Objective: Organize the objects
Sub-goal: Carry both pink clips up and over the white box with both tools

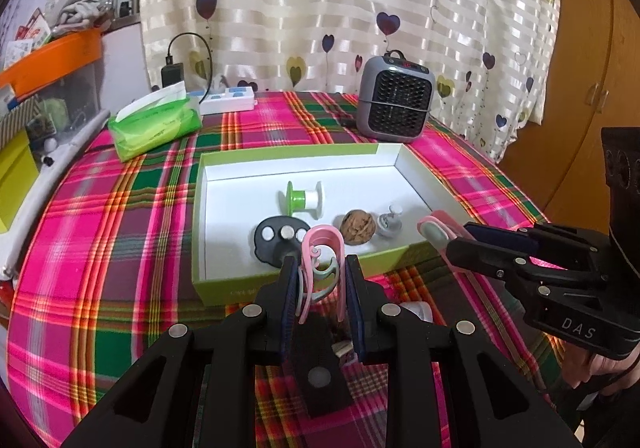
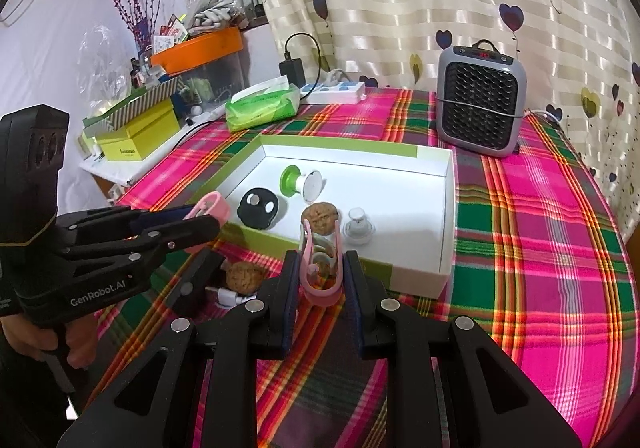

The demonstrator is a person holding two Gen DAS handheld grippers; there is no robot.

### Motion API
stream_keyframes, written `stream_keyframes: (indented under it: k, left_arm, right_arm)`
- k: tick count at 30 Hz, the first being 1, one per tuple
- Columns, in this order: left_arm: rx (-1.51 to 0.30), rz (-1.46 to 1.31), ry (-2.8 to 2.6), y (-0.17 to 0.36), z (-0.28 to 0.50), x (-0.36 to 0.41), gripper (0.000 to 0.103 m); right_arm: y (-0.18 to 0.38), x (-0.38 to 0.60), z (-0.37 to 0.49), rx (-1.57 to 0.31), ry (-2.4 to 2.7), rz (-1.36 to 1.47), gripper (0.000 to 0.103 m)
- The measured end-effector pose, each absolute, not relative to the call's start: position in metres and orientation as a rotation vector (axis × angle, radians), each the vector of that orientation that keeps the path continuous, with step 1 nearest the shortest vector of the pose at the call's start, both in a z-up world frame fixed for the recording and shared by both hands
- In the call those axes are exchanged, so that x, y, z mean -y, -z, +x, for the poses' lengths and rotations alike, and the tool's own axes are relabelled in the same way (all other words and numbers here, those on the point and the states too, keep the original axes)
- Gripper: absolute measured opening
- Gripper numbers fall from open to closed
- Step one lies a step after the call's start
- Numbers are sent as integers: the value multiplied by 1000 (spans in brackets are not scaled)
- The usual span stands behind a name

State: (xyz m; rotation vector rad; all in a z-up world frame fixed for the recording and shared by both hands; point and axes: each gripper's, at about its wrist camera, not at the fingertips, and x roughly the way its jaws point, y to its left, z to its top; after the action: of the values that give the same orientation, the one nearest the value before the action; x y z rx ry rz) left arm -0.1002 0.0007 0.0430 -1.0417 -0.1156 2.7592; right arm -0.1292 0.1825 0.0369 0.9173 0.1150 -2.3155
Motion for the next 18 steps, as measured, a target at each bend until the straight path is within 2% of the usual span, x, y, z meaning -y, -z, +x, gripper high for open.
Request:
stream_keyframes:
  k: [18]
  left_arm:
    - [98, -1066, -2735, -43, -132, -10, 21]
  right_arm:
    - [-45, -176, -155, -125, 2330, 906, 23]
